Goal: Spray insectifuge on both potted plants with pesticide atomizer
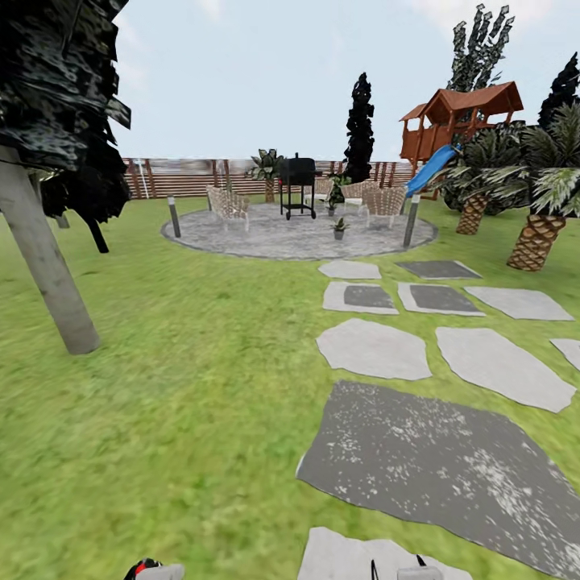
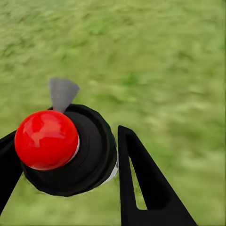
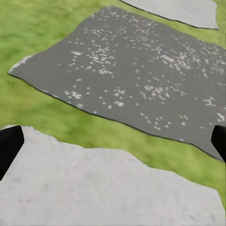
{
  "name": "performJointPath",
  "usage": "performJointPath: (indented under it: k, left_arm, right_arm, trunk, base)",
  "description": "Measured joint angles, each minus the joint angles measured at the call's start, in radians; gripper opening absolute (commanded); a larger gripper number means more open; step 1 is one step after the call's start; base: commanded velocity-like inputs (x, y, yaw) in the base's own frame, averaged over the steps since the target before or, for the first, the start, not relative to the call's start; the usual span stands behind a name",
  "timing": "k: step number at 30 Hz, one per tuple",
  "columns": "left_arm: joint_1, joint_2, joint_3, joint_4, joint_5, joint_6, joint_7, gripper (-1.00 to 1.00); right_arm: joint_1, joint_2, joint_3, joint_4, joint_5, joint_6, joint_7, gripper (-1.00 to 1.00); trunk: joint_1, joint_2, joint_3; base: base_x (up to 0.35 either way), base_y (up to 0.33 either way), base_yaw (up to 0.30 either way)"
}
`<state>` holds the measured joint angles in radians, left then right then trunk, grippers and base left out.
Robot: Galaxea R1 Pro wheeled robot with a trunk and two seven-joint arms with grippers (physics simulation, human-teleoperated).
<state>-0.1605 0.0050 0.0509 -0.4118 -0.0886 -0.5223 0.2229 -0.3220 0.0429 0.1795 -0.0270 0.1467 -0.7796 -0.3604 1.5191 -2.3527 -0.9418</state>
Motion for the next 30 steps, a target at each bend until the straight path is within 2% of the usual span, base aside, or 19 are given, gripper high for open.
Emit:
performJointPath:
  k: [3,6,30]
  left_arm:
    - [0.000,0.000,0.000,0.000,-0.001,0.000,-0.001,-1.00]
    - [0.000,0.000,0.000,0.000,-0.002,0.000,-0.001,-1.00]
    - [0.000,0.000,-0.002,0.000,-0.003,0.000,-0.001,-1.00]
  right_arm:
    - [0.005,-0.002,0.000,-0.001,-0.003,-0.001,0.075,1.00]
    - [0.006,-0.013,-0.001,-0.001,-0.005,0.001,0.118,1.00]
    - [0.007,-0.007,0.000,-0.001,-0.005,0.003,0.124,1.00]
  trunk:
    - [0.000,0.000,0.000]
    - [0.000,0.000,0.000]
    - [0.000,0.000,0.000]
  base:
    - [0.340,0.000,0.000]
    - [0.340,-0.002,0.000]
    - [0.315,-0.137,0.000]
